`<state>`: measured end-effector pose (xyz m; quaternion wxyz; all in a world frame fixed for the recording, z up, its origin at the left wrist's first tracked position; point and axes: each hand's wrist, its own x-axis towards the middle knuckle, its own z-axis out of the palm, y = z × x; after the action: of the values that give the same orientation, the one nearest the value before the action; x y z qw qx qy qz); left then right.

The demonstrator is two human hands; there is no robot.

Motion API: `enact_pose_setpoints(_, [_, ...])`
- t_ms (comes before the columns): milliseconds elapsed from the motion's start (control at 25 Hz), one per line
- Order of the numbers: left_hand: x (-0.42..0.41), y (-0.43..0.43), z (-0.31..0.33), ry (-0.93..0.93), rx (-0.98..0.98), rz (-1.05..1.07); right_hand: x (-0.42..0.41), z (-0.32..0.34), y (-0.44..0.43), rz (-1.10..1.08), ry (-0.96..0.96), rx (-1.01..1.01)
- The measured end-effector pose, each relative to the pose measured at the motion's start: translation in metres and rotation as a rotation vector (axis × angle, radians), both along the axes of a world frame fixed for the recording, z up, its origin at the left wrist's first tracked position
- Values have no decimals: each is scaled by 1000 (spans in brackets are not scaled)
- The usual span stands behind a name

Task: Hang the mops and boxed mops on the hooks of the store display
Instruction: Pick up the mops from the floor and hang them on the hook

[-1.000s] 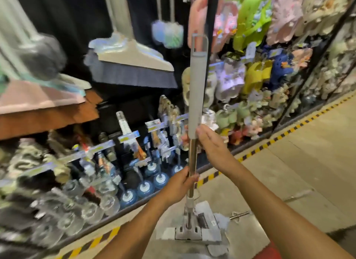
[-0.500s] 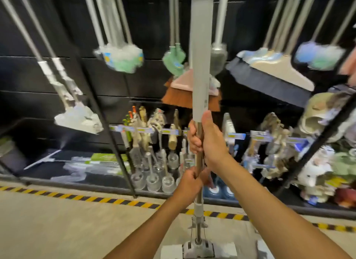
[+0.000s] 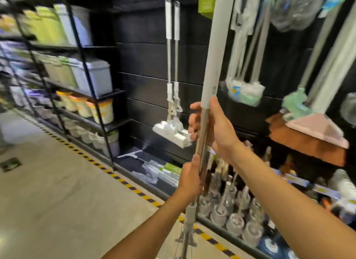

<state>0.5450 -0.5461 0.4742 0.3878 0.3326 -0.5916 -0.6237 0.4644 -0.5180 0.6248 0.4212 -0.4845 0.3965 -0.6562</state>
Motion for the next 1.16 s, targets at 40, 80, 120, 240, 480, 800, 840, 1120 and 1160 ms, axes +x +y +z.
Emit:
enact_pose_setpoints(40, [14,-18,3,19,14,17,9,10,-19,37,-6,-39])
enact_pose_setpoints(80, [27,-37,7,45,36,38,20,22,-41,61,0,-83])
enact_pose_setpoints(120, [38,-57,9,67,45,53,29,36,-61,60,14,-122])
enact_pose_setpoints(240, [62,-113,15,95,20,66,52,73,-118,21,72,-180])
enact_pose_setpoints(480, [77,-251,64,118,-84,55,64,87,-257,104,98,-196])
enact_pose_setpoints(800, [47,-415,123,10,-381,84,15,91,-415,98,114,-154])
enact_pose_setpoints(840, [41,-431,126,3,-388,84,8,91,-428,80,117,-141])
enact_pose_setpoints(1120, [-10,-541,140,5,-410,-47,-45,104,-527,-30,168,-98])
enact_pose_setpoints(1160, [-18,-557,142,16,-419,-71,-52,107,-541,-47,169,-95])
